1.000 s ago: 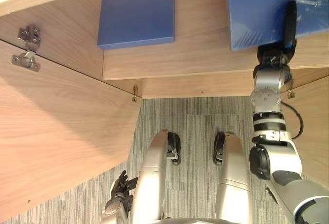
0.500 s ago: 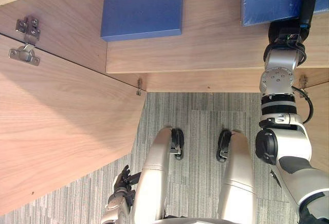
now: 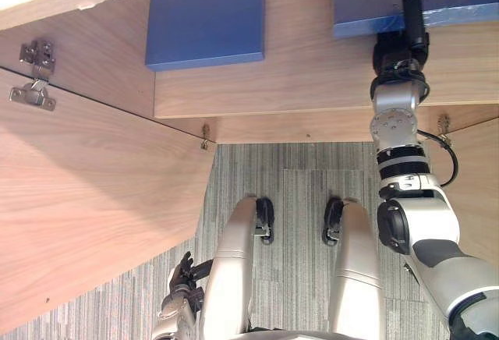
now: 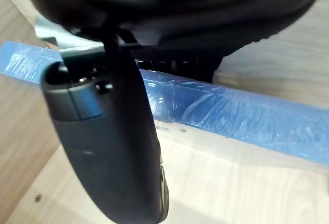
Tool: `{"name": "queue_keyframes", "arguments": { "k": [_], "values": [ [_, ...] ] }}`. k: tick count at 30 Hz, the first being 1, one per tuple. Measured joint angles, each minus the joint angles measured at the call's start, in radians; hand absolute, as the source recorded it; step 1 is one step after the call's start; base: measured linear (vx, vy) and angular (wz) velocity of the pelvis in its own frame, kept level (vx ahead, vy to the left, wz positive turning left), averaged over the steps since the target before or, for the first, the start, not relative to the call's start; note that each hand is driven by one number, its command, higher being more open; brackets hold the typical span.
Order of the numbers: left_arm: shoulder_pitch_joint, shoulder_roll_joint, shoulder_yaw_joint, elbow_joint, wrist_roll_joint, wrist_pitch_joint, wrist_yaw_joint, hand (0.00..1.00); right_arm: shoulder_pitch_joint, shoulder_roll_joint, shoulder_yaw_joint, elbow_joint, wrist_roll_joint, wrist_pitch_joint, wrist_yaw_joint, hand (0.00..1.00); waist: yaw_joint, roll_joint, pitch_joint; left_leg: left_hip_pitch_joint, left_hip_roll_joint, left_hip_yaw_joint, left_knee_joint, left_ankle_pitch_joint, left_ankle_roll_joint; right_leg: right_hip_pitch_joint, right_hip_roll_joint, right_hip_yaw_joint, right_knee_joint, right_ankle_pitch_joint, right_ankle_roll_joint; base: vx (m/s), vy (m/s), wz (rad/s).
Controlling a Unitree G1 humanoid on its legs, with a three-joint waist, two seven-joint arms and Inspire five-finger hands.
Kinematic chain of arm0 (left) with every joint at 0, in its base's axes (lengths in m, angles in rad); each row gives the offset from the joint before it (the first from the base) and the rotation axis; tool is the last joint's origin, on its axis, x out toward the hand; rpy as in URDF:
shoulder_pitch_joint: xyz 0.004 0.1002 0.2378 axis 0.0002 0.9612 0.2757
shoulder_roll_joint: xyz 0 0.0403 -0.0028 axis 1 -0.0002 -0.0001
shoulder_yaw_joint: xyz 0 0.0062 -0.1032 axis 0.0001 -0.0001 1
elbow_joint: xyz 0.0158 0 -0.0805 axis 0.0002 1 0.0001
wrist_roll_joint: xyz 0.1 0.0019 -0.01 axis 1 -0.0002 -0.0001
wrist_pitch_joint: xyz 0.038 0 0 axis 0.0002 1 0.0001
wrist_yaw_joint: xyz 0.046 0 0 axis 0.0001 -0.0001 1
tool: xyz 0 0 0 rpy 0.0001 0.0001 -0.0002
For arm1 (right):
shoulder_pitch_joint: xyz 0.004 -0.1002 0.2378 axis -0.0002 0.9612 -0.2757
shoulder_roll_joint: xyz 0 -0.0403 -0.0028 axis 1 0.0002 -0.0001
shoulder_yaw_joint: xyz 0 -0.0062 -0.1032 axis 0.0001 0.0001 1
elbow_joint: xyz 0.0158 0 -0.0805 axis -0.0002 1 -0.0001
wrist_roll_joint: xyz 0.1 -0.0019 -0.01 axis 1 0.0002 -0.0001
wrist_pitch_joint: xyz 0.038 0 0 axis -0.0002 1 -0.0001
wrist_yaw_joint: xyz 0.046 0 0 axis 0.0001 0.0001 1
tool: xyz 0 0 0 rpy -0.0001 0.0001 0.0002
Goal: Walk over to the cabinet, pick up the folder, carry it to the office cabinet, place the folder inside the office cabinet, then close the office cabinet door
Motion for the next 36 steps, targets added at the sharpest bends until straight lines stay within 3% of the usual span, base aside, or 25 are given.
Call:
{"name": "queue_keyframes", "arguments": {
  "k": [5, 10, 21, 26, 29, 30, 36],
  "values": [
    [0.0, 0.002, 0.028, 0.004, 0.013, 0.001, -0.006, 1.0, 0.034, -0.002, 0.065, 0.037, -0.158, 0.081, 0.078, 1.0, -0.02, -0.013, 0.006, 0.031, 0.002, 0.001, -0.021, 0.001, -0.004, 0.031, 0.002, -0.004, -0.021, 0.001, 0.001, 0.02, 0.037, -0.02],
    [0.0, 0.019, 0.025, 0.012, 0.045, -0.005, -0.052, 1.0, 0.057, -0.073, 0.176, 0.108, -0.355, 0.142, 0.221, 1.0, -0.034, -0.02, 0.006, 0.054, 0.006, 0.002, -0.038, 0.002, -0.006, 0.057, 0.008, -0.006, -0.046, 0.008, 0.002, 0.02, 0.052, -0.04],
    [0.002, 0.039, 0.014, 0.018, 0.101, -0.02, -0.139, 1.0, 0.067, -0.229, 0.266, 0.21, -0.528, 0.172, 0.408, 1.0, -0.031, -0.032, 0.002, 0.09, 0.003, 0.001, -0.066, 0.003, -0.004, 0.098, 0.007, -0.011, -0.078, 0.012, 0.004, 0.01, 0.038, 0.0],
    [0.001, 0.056, 0.006, 0.017, 0.137, -0.022, -0.162, 1.0, 0.066, -0.346, 0.347, 0.186, -0.769, 0.173, 0.449, 1.0, -0.031, -0.037, 0.002, 0.095, 0.005, 0.002, -0.073, 0.005, -0.001, 0.107, 0.01, -0.012, -0.095, 0.021, 0.005, 0.01, 0.035, -0.03],
    [0.006, 0.067, 0.007, 0.016, 0.154, -0.029, -0.175, 1.0, 0.099, -0.39, 0.407, 0.101, -0.948, 0.172, 0.459, 1.0, -0.032, -0.049, 0.003, 0.118, 0.008, 0.013, -0.098, 0.009, 0.005, 0.126, 0.017, -0.006, -0.121, 0.031, 0.009, 0.01, 0.046, -0.1],
    [0.007, 0.071, 0.007, 0.015, 0.156, -0.029, -0.177, 1.0, 0.141, -0.423, 0.454, 0.003, -1.062, 0.172, 0.457, 1.0, -0.031, -0.055, 0.004, 0.126, 0.012, 0.018, -0.105, 0.009, 0.005, 0.131, 0.021, -0.003, -0.131, 0.033, 0.012, 0.01, 0.034, -0.12],
    [0.009, 0.086, 0.028, 0.008, 0.168, -0.033, -0.178, 1.0, 0.34, -0.554, 0.567, -0.363, -1.392, 0.151, 0.454, 1.0, -0.042, -0.097, 0.01, 0.145, 0.02, 0.03, -0.131, 0.009, 0.006, 0.143, 0.032, 0.004, -0.157, 0.042, 0.01, 0.03, 0.027, -0.09]
  ]
}}
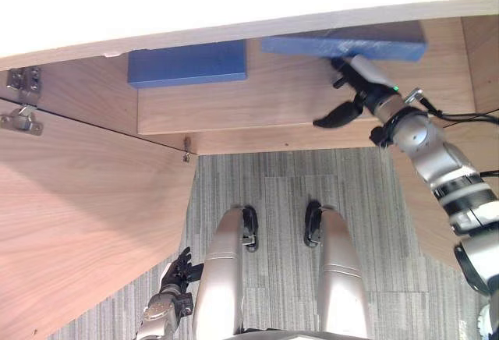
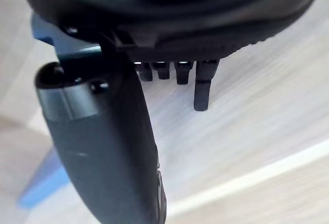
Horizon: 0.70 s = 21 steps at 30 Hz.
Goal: Walk over to the cabinet, pick up the folder, carry it to the office cabinet, place the folder inside the office cabinet, then close the office cabinet door
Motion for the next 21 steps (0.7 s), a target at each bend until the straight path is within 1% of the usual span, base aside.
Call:
{"name": "queue_keyframes", "arguments": {
  "k": [1, 2, 4, 7, 11, 17, 18, 21],
  "values": [
    [0.0, 0.0, 0.005, -0.004, 0.004, 0.0, 0.002, 1.0, 0.06, -0.027, 0.027, -0.055, -0.03, -0.002, 0.015, 1.0, -0.001, -0.008, 0.004, 0.008, 0.001, 0.0, -0.004, 0.0, 0.0, 0.008, 0.001, -0.001, -0.005, 0.0, 0.0, 0.03, 0.026, -0.02],
    [0.003, 0.0, 0.01, -0.007, 0.008, 0.0, 0.002, 1.0, 0.118, -0.04, 0.029, -0.106, -0.068, -0.015, 0.0, 1.0, -0.002, -0.012, 0.006, 0.011, 0.002, 0.0, -0.007, 0.0, 0.0, 0.012, 0.002, -0.002, -0.01, 0.0, 0.0, 0.0, 0.0, 0.0],
    [0.003, 0.004, 0.011, -0.008, 0.009, 0.001, 0.002, 1.0, 0.155, -0.071, 0.032, -0.159, -0.067, -0.021, 0.012, 1.0, -0.013, -0.016, 0.008, 0.012, 0.002, 0.005, -0.008, 0.0, 0.0, 0.011, 0.002, 0.002, -0.011, 0.001, 0.001, 0.0, 0.03, -0.04],
    [0.002, 0.011, 0.011, -0.009, 0.01, 0.0, 0.0, 1.0, 0.193, -0.107, 0.027, -0.189, -0.071, -0.032, 0.032, 1.0, -0.011, -0.026, 0.013, 0.021, 0.009, 0.012, -0.01, -0.001, 0.001, 0.016, 0.01, 0.007, -0.015, 0.005, 0.001, -0.01, 0.022, -0.09],
    [0.001, 0.012, 0.007, -0.008, 0.011, 0.001, -0.001, 1.0, 0.243, -0.107, -0.023, -0.207, -0.073, -0.029, 0.056, 1.0, 0.009, -0.033, 0.017, 0.045, 0.018, 0.024, -0.021, -0.001, 0.001, 0.033, 0.021, 0.015, -0.025, 0.011, 0.0, -0.01, 0.008, -0.1],
    [0.006, 0.013, 0.007, -0.008, 0.02, 0.004, 0.001, 1.0, 0.311, -0.105, -0.056, -0.227, -0.063, -0.012, 0.071, 1.0, 0.011, -0.034, 0.017, 0.094, 0.031, 0.037, -0.05, 0.0, 0.0, 0.076, 0.032, 0.018, -0.059, 0.02, -0.005, 0.01, 0.013, -0.09],
    [0.015, 0.013, 0.004, -0.008, 0.02, 0.004, 0.001, 1.0, 0.329, -0.105, -0.056, -0.228, -0.063, 0.003, 0.077, 1.0, 0.011, -0.035, 0.017, 0.127, 0.032, 0.048, -0.071, 0.0, 0.0, 0.102, 0.035, 0.023, -0.078, 0.023, -0.004, 0.03, 0.023, -0.13],
    [0.029, 0.015, 0.005, -0.01, 0.02, 0.004, 0.001, 1.0, 0.353, -0.105, -0.059, -0.229, -0.065, 0.019, 0.081, 1.0, 0.008, -0.035, 0.015, 0.159, 0.032, 0.054, -0.093, 0.0, 0.0, 0.131, 0.035, 0.024, -0.097, 0.024, -0.004, 0.05, 0.031, -0.08]
  ]
}}
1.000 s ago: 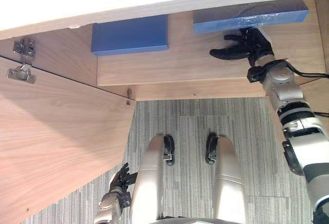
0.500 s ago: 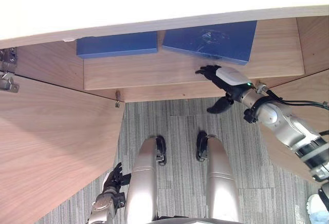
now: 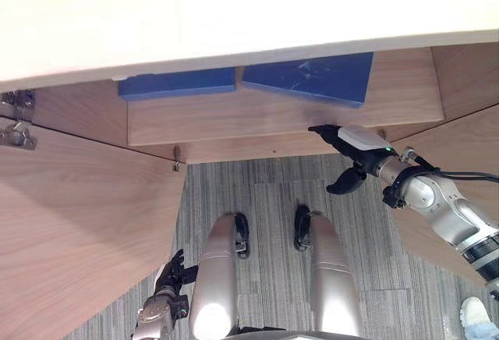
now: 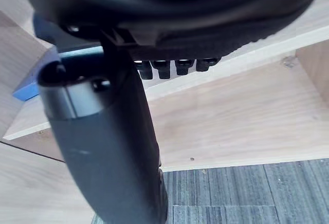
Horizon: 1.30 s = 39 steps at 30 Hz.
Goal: Walk over to the cabinet, pick up the folder, carry it to the office cabinet, place the folder inside the office cabinet, then close the office cabinet door
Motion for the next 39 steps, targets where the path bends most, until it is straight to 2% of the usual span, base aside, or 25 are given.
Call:
{"name": "queue_keyframes", "arguments": {
  "k": [3, 7, 13, 19, 29, 39],
  "values": [
    [0.009, 0.0, 0.0, 0.001, 0.0, 0.0, 0.0, 1.0, 0.013, 0.009, -0.024, 0.0, -0.024, 0.012, -0.007, 1.0, -0.002, -0.002, -0.003, 0.031, 0.001, 0.014, -0.027, 0.0, 0.0, 0.021, 0.001, 0.005, -0.021, 0.005, 0.001, 0.06, 0.037, -0.12],
    [0.01, 0.001, 0.0, 0.0, -0.001, -0.013, 0.004, 1.0, -0.013, 0.085, -0.107, -0.002, -0.074, 0.03, -0.083, 1.0, -0.006, 0.001, -0.009, 0.041, 0.001, 0.023, -0.041, 0.001, 0.0, 0.025, 0.0, 0.005, -0.032, 0.009, 0.004, 0.03, 0.027, -0.05],
    [0.01, -0.003, -0.006, -0.001, 0.0, -0.015, 0.019, 1.0, -0.104, 0.175, -0.142, 0.003, -0.096, 0.043, -0.18, 1.0, -0.004, 0.008, -0.017, 0.038, 0.0, 0.015, -0.033, 0.001, 0.0, 0.029, -0.005, -0.004, -0.032, 0.011, 0.004, -0.01, 0.017, 0.03],
    [0.01, -0.006, -0.008, 0.001, 0.0, -0.019, 0.024, 1.0, -0.15, 0.218, -0.128, 0.095, -0.11, 0.048, -0.187, 1.0, -0.001, 0.021, -0.026, 0.009, -0.01, 0.002, -0.022, 0.003, 0.003, 0.014, -0.017, -0.016, -0.029, 0.012, 0.005, -0.01, 0.02, 0.08],
    [0.009, -0.006, -0.007, -0.001, -0.001, -0.023, 0.027, 1.0, -0.291, 0.217, 0.009, 0.24, -0.111, 0.054, -0.169, 1.0, -0.003, 0.025, -0.028, -0.029, -0.011, -0.003, 0.006, 0.003, 0.004, -0.019, -0.021, -0.018, -0.007, 0.012, 0.005, 0.0, 0.001, 0.0],
    [0.005, -0.006, -0.008, 0.002, -0.001, -0.023, 0.03, 1.0, -0.345, 0.212, 0.041, 0.301, -0.111, 0.035, -0.168, 1.0, -0.004, 0.034, -0.033, -0.053, -0.01, -0.004, 0.024, 0.003, 0.004, -0.042, -0.022, -0.017, 0.008, 0.015, 0.003, 0.0, 0.0, 0.0]
  ]
}}
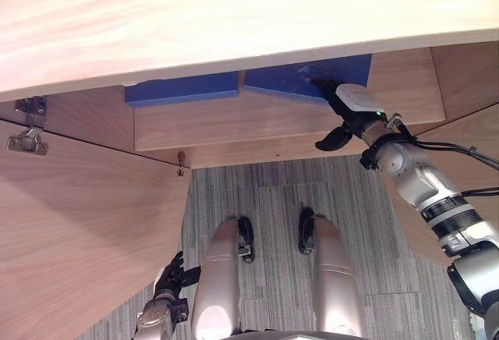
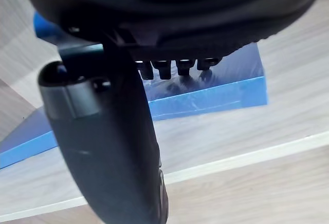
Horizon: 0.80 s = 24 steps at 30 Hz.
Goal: Walk over to the cabinet, pick up the folder, carry it to the office cabinet, place the folder inside the office cabinet, then close the office cabinet door
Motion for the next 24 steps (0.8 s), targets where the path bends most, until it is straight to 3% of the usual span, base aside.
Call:
{"name": "queue_keyframes", "arguments": {
  "k": [6, 12, 17, 24],
  "values": [
    [-0.006, 0.003, -0.011, -0.001, -0.001, 0.0, -0.008, 1.0, -0.172, -0.006, 0.063, 0.191, -0.042, -0.027, 0.02, 1.0, -0.002, 0.014, -0.008, -0.019, 0.0, -0.003, 0.009, 0.001, 0.001, -0.015, -0.001, -0.001, 0.003, 0.004, 0.0, 0.0, 0.002, 0.01],
    [-0.011, 0.005, -0.038, -0.004, -0.003, 0.0, -0.024, 1.0, -0.364, -0.004, 0.073, 0.455, -0.045, 0.01, 0.024, 1.0, 0.01, 0.038, -0.008, -0.036, -0.018, -0.009, 0.015, 0.006, 0.011, -0.024, -0.02, -0.003, 0.012, 0.006, 0.001, -0.02, 0.013, 0.08],
    [-0.012, -0.006, -0.04, -0.015, -0.013, 0.005, -0.028, 1.0, -0.416, 0.006, 0.048, 0.522, -0.141, 0.042, -0.028, 1.0, 0.01, 0.065, -0.008, -0.051, -0.034, -0.011, 0.017, 0.013, 0.024, -0.036, -0.035, -0.002, 0.017, 0.009, 0.007, -0.02, 0.015, 0.08],
    [-0.012, -0.015, -0.04, -0.024, -0.03, 0.007, -0.022, 1.0, -0.441, 0.029, 0.023, 0.547, -0.156, 0.066, -0.029, 1.0, 0.007, 0.078, -0.005, -0.054, -0.038, -0.008, 0.017, 0.016, 0.028, -0.041, -0.039, 0.002, 0.019, 0.013, 0.01, 0.0, 0.0, 0.01]
  ]
}}
